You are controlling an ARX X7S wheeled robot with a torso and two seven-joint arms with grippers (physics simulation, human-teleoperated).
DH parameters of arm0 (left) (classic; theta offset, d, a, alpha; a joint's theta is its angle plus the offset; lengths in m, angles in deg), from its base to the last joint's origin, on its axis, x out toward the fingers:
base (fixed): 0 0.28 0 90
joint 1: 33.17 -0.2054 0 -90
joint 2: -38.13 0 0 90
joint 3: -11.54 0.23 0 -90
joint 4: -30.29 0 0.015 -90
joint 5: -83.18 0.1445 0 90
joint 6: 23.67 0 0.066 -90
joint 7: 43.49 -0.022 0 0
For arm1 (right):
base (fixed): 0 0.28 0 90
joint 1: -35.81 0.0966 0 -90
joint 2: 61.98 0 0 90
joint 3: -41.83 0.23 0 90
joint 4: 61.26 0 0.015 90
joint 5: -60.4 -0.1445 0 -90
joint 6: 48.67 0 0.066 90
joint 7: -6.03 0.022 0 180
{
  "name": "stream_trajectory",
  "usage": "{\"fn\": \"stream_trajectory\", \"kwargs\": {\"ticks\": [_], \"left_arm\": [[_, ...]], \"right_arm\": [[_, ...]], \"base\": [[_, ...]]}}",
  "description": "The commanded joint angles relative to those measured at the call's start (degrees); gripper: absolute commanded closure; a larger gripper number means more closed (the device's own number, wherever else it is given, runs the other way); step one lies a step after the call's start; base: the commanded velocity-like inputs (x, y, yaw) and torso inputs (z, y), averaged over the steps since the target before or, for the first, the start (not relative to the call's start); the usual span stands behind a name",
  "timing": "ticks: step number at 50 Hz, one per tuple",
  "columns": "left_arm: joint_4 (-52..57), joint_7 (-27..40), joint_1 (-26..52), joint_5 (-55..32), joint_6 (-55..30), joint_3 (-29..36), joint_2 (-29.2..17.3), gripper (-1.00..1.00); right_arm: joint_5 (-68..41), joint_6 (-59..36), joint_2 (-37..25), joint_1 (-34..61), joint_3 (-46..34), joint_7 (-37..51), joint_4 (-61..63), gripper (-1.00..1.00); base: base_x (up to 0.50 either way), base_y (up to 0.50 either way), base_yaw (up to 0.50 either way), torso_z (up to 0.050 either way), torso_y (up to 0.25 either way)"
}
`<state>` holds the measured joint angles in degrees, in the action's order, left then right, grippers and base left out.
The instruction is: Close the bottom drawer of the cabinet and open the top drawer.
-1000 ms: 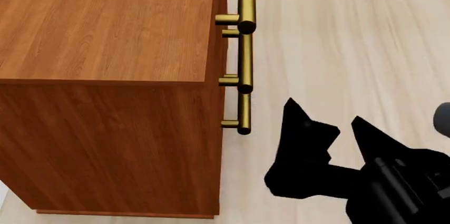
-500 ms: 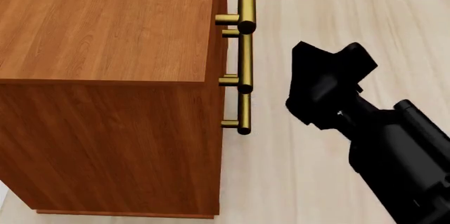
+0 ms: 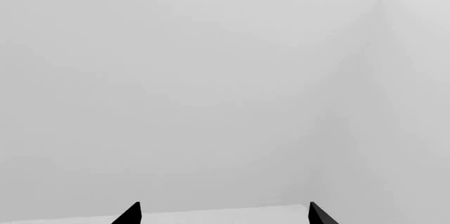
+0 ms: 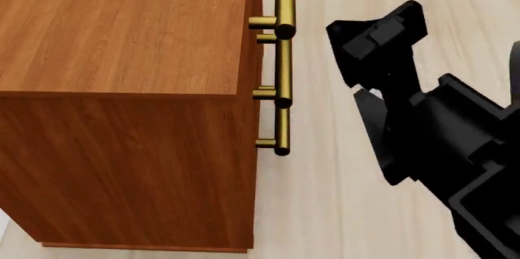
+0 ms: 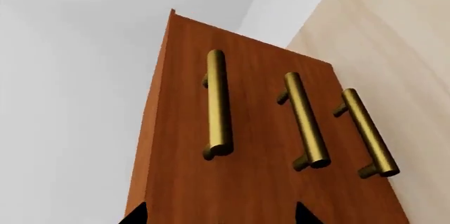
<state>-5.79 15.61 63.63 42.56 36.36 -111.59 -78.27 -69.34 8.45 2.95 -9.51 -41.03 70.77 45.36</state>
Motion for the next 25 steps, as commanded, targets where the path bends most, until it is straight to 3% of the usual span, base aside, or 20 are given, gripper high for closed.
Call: {"fn": "stream_trajectory", "kwargs": {"ticks": [1,6,19,20,25], "left_arm": [[-0.34,0.35,0.45,-0.40,-0.16,0.23,-0.57,-1.00],[-0.85,-1.25,-1.47,1.83,2.35,0.91,0.95,-1.00],[-0.02,0.77,0.25,-0.68,0.03,0.25,-0.95,-1.00],[-0.62,-0.95,-1.61,1.55,2.52,0.83,0.65,-1.00],[-0.09,0.82,0.19,-0.76,0.17,0.34,-1.08,-1.00]], "right_arm": [[-5.00,1.41,2.03,2.99,-3.14,1.06,-7.73,-1.00],[-6.19,0.65,2.84,4.45,-3.84,-0.74,-9.83,-1.00],[-4.50,-0.23,3.41,8.55,-5.54,-4.81,-17.08,-1.00],[-4.41,-0.31,3.54,9.03,-5.73,-5.22,-17.93,-1.00],[-2.43,-0.39,3.67,10.72,-6.51,-7.09,-20.86,-1.00]], "base": [[0.00,0.00,0.00,0.000,0.000],[0.00,0.00,0.00,0.000,0.000],[0.00,0.00,0.00,0.000,0.000],[0.00,0.00,0.00,0.000,0.000],[0.00,0.00,0.00,0.000,0.000]]}}
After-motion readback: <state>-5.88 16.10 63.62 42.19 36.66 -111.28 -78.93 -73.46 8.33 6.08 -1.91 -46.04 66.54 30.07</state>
